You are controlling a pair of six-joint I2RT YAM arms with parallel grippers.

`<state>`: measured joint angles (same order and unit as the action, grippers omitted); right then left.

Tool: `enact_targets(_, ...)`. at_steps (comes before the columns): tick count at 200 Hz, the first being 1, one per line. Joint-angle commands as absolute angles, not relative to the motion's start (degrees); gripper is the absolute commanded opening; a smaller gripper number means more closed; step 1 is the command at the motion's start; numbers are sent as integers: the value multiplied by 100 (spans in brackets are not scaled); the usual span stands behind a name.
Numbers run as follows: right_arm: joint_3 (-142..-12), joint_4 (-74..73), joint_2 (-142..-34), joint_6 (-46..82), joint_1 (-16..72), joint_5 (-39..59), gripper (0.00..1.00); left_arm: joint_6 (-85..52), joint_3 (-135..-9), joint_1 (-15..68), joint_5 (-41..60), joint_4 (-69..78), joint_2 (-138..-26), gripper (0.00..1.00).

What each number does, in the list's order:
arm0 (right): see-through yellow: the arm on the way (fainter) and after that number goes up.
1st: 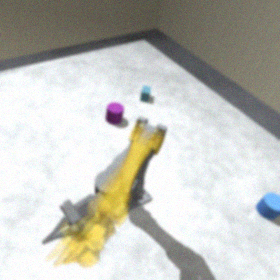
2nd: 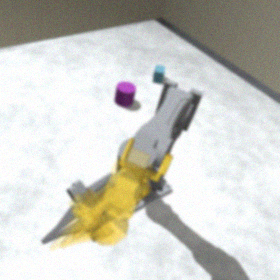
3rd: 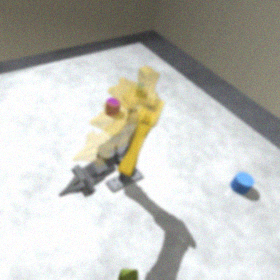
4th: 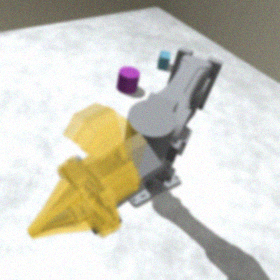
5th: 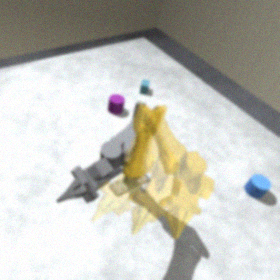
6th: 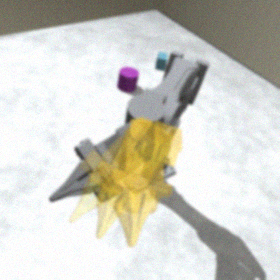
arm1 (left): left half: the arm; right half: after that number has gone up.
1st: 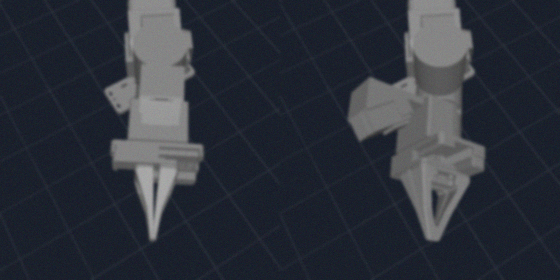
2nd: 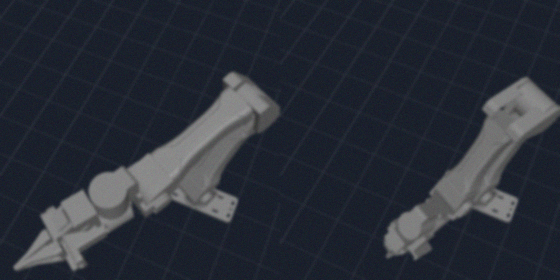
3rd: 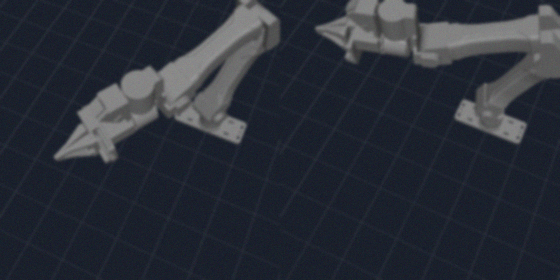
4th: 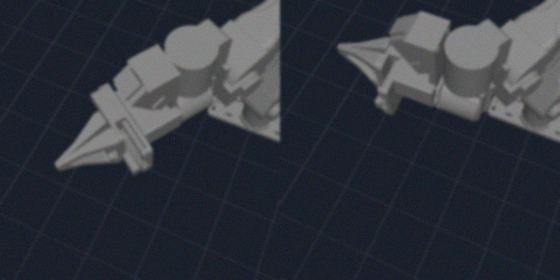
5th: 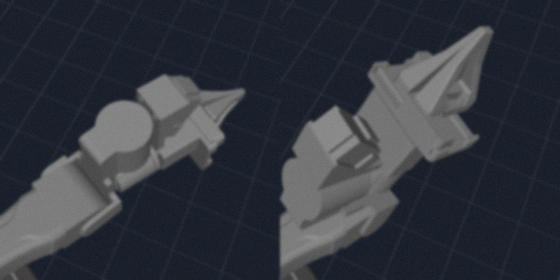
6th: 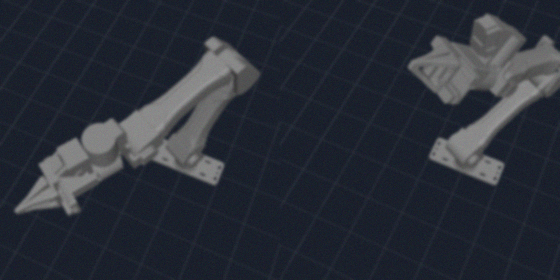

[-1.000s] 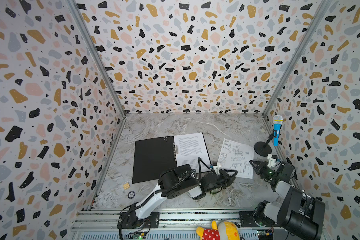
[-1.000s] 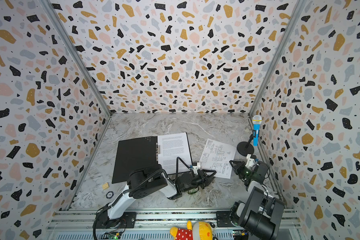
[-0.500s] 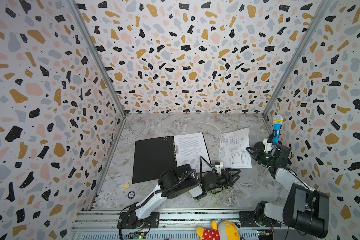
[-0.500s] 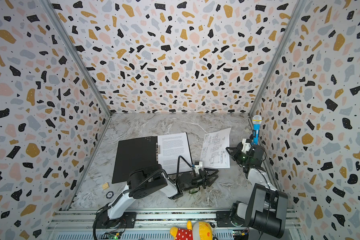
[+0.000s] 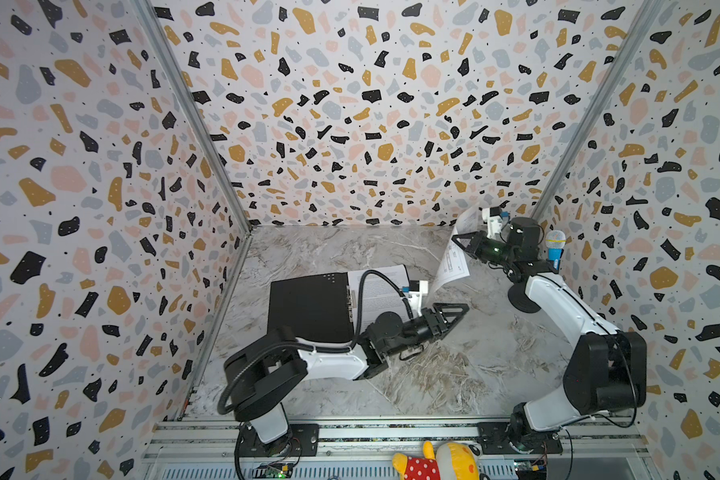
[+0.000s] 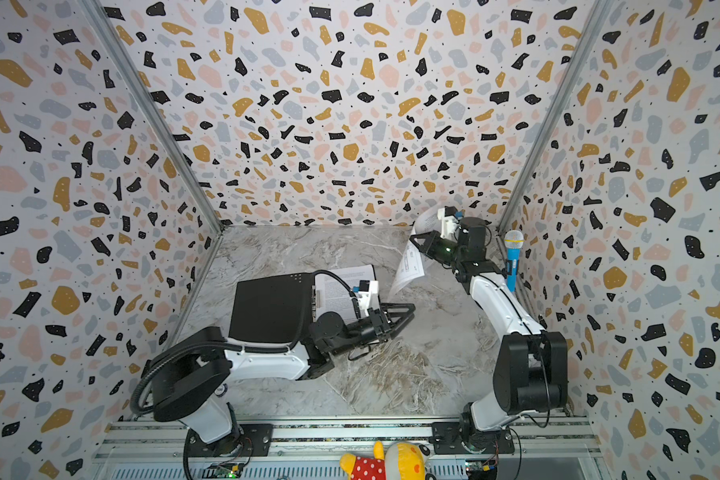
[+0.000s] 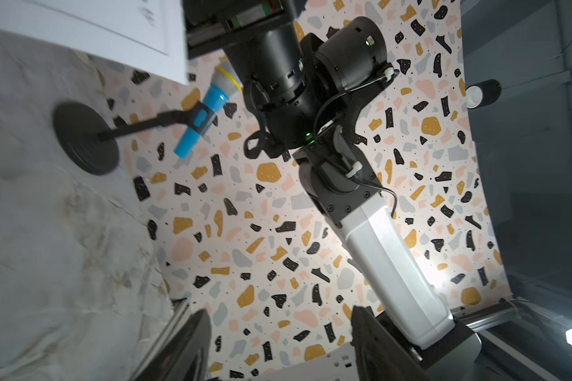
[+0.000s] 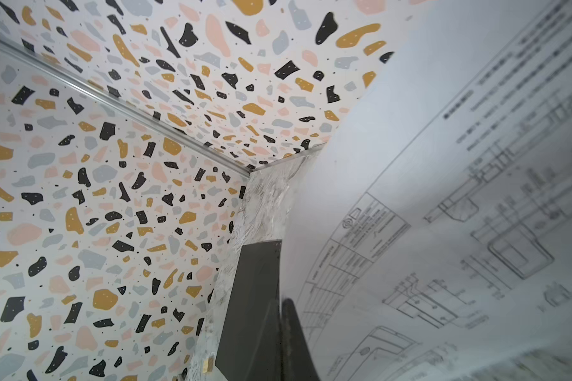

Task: Put the files into the folder
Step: 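Lay the drawing sheet onto the folder clip with both grippers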

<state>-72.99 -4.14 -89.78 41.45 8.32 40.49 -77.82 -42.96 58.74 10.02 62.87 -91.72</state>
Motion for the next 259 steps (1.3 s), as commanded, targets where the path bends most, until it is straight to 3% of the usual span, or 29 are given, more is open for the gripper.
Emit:
enact_targets(1, -8324, 282, -9467, 3872, 1270, 3918, 0, -6792, -3620, 5335, 899, 5291, -8330, 74)
enact_targets(40, -9823, 805, -10350, 3788, 1678, 4094, 0, -6008, -2824, 4077, 249, 3397, -6235, 94)
enact_targets(51, -9812, 735, -10320, 3777, 1664, 4093, 0, -5837, -2701, 3694, 185, 2902, -5753, 100)
enact_targets(74, -9045, 249, -10018, 3875, 1551, 4174, 0, -5707, -2413, 2789, 458, 2391, -5219, 100)
enact_targets(107, -7185, -723, -9635, 4043, 1407, 4259, 0, -5564, -2100, 1867, 907, 2345, -5650, 100)
enact_targets(140, -5892, -1497, -9728, 4146, 1380, 4309, 0, -5438, -1993, 1479, 1229, 2626, -6274, 100)
enact_targets(259, -4645, -3372, -10447, 5185, 1816, 3748, 0, -5133, -2039, 1321, 1231, 2705, -6834, 100)
